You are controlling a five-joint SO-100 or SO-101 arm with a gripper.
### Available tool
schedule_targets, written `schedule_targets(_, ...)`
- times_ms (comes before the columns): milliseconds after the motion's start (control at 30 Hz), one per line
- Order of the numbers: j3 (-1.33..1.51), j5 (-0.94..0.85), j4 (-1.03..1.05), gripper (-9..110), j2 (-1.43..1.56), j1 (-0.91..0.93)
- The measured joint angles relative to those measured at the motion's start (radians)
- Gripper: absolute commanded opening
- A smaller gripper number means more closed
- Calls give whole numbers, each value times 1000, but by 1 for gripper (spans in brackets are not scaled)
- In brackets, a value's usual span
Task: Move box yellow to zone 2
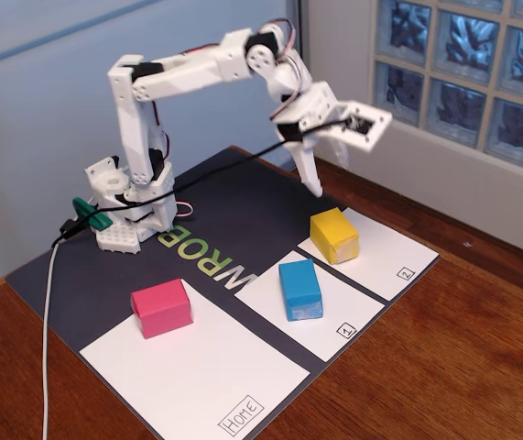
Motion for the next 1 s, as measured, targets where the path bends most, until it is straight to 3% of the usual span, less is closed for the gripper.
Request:
schedule_targets(200, 204, -212, 9, 0, 175, 100)
schedule_targets(567, 517, -479, -52, -1, 462, 261)
schedule_targets(1000, 1129, -709, -58, -1, 1154, 488)
